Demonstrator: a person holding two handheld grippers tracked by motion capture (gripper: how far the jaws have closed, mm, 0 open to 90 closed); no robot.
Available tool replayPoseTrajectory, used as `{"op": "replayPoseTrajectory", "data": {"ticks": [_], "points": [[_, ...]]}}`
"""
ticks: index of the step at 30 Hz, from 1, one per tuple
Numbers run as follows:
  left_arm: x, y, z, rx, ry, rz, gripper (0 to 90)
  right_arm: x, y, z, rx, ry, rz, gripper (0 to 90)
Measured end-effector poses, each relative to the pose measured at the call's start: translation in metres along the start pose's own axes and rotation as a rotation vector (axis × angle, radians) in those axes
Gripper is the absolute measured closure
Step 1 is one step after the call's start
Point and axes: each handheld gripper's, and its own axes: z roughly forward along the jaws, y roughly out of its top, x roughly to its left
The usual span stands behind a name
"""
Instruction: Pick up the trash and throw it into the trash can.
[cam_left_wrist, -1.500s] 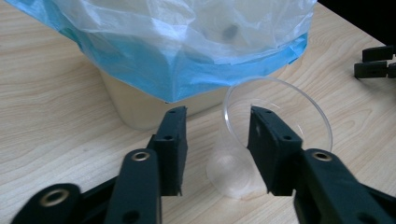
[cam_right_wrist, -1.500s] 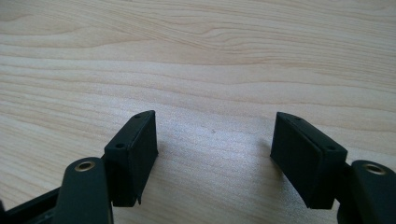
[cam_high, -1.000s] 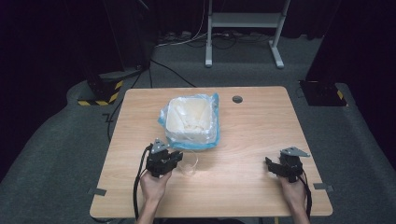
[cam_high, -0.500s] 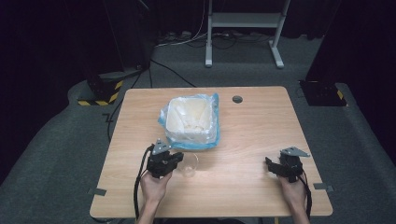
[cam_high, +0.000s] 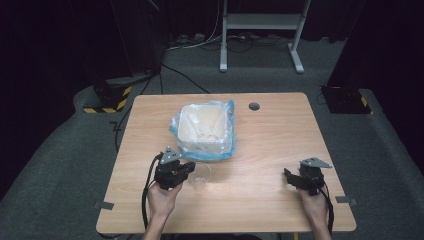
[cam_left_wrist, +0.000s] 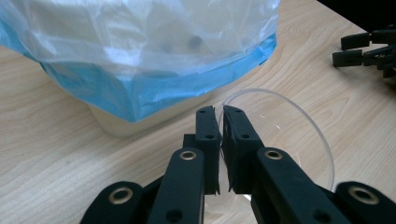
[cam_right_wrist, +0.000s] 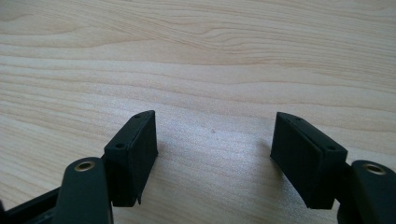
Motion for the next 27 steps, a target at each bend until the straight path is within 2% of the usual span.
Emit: {"op": "replayPoseTrajectory", "data": {"ticks": [8,16,27], "points": [[-0.004,0.010,-0.007,-0.001,-0.006,0.015,84.7,0.000,0.000,0.000,0.000,-0.001,-0.001,30.7],[-0.003,0.027,-0.018,-0.001,-0.014,0.005,84.8,0.000,0.000,0.000,0.000,-0.001,-0.001,30.7],[-0.003,0.041,-0.031,-0.016,-0.037,-0.015,84.9,0.000,0.000,0.000,-0.001,-0.002,-0.002,30.7]]}}
